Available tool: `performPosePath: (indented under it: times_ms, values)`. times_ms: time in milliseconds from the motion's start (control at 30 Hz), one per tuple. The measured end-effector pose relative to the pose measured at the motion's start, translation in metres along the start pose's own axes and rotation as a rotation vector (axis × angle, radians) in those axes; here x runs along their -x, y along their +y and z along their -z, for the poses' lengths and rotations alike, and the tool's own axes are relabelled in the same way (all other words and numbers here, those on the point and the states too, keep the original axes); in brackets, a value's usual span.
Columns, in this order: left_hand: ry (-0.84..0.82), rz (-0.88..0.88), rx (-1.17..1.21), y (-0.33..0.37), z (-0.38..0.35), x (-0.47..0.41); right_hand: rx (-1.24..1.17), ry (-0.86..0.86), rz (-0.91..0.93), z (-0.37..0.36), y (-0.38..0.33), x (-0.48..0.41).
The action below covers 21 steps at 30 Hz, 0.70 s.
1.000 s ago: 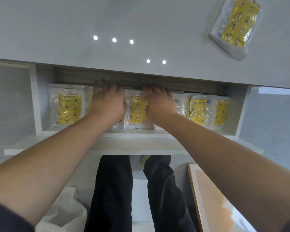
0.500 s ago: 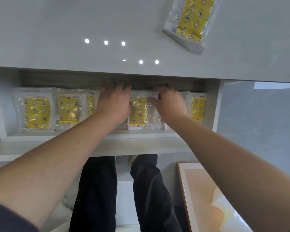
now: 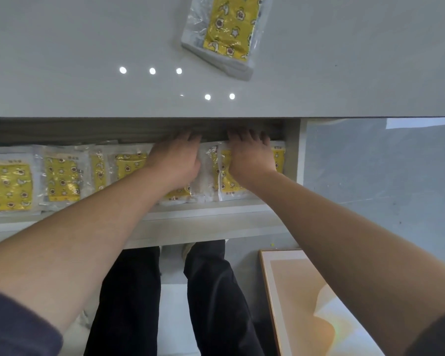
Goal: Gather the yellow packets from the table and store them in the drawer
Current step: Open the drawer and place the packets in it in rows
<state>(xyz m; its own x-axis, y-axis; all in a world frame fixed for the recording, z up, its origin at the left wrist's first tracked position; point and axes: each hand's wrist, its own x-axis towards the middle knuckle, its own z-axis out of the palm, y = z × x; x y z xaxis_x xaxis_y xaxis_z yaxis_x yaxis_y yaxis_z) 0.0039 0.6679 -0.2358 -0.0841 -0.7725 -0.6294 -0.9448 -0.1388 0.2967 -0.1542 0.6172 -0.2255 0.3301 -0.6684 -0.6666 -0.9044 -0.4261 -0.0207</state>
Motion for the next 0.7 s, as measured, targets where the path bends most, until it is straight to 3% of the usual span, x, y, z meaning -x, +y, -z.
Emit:
performPosePath:
  times_ms: [233, 400, 533, 700]
  values:
    - [-0.01, -0.012, 0.014, 0.01, -0.003, -0.005, -0.014, -0.006, 0.01, -0.001, 0.007, 0.001]
    - [-0.015, -0.073, 0.052, 0.023, -0.005, -0.008, -0.044, 0.027, -0.142, -0.004, 0.021, 0.003]
    - [-0.039, -0.095, 0.028, 0.027, -0.007, -0.006, -0.103, 0.013, -0.116, -0.016, 0.029, 0.012]
    - [0.119, -0.091, 0.117, 0.029, 0.025, 0.023, -0.257, 0.08, -0.066, 0.017, 0.024, 0.039]
